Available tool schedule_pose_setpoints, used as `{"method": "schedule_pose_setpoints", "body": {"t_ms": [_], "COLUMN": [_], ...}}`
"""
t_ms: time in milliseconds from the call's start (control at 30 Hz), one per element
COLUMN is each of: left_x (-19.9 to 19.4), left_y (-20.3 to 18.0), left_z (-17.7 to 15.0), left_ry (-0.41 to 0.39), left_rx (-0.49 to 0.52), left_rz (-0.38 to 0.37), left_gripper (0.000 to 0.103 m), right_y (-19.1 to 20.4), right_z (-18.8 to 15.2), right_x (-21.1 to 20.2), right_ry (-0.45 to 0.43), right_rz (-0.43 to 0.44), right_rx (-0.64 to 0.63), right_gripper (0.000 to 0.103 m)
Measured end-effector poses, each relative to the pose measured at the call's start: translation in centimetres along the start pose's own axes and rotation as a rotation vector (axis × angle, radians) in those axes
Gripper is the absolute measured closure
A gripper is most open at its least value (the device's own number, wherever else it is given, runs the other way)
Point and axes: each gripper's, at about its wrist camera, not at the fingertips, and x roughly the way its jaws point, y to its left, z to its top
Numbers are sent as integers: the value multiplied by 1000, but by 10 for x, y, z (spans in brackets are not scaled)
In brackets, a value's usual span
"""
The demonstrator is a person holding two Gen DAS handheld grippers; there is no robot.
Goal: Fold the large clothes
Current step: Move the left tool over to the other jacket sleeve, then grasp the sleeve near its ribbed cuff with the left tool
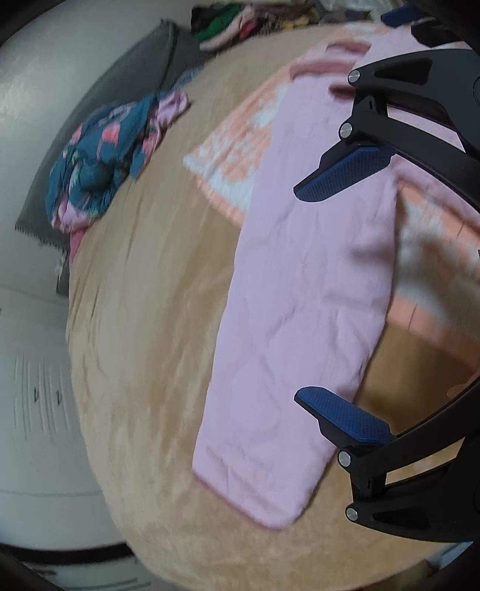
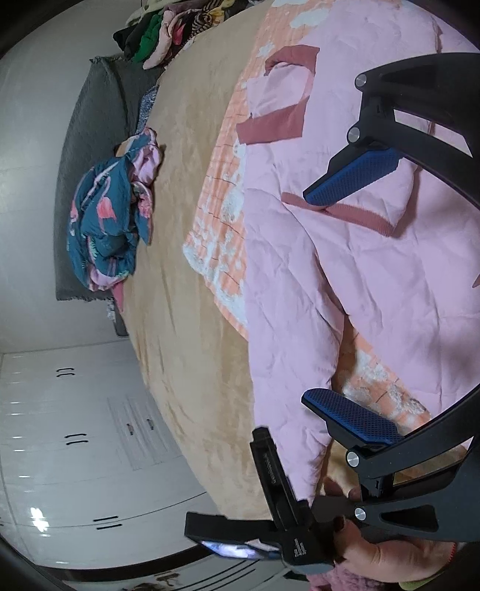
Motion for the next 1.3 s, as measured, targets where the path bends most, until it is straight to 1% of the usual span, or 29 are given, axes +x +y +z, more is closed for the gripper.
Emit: {"method": "schedule_pose_setpoints", "body": {"t_ms": [67,267,367,433,533,733,833,900,967,1033,1100,1167,1200,1267,1300], "left_x": [4,13,16,16,17,34,48,53,54,57,58,54,47,33,29], "left_y": [7,35,52,63,84,107,107,111,115,116,115,112,109,99,95], "left_z": [1,1,-2,-3,-5,-17,-23,-23,-21,-19,-18,-16,-13,-6,-4], "left_ry": [9,38,43,44,48,103,120,114,80,54,37,5,-33,-81,-98], "left_rx": [-22,-136,-190,-225,-304,-430,-449,-460,-479,-477,-457,-445,-429,-381,-367], "left_rz": [17,55,171,203,218,196,182,170,142,116,122,120,106,84,70], "left_gripper": [9,9,9,9,9,9,9,9,9,10,23,57,62,80,83], "right_y": [4,17,25,29,36,48,46,40,30,19,2,-12,-20,-33,-38], "right_z": [1,3,4,5,7,3,-1,-5,-10,-14,-19,-24,-27,-34,-37], "right_x": [10,28,35,37,42,53,53,50,46,43,37,32,27,17,11], "right_ry": [18,45,56,62,74,104,104,101,99,98,98,97,94,82,73], "right_rz": [-1,15,24,31,59,89,88,80,66,48,21,9,4,-10,-18], "right_rx": [-2,-6,-16,-22,-17,-36,-28,-19,-5,12,41,65,80,102,116], "right_gripper": [4,4,4,4,4,4,4,4,4,4,4,4,4,4,4]}}
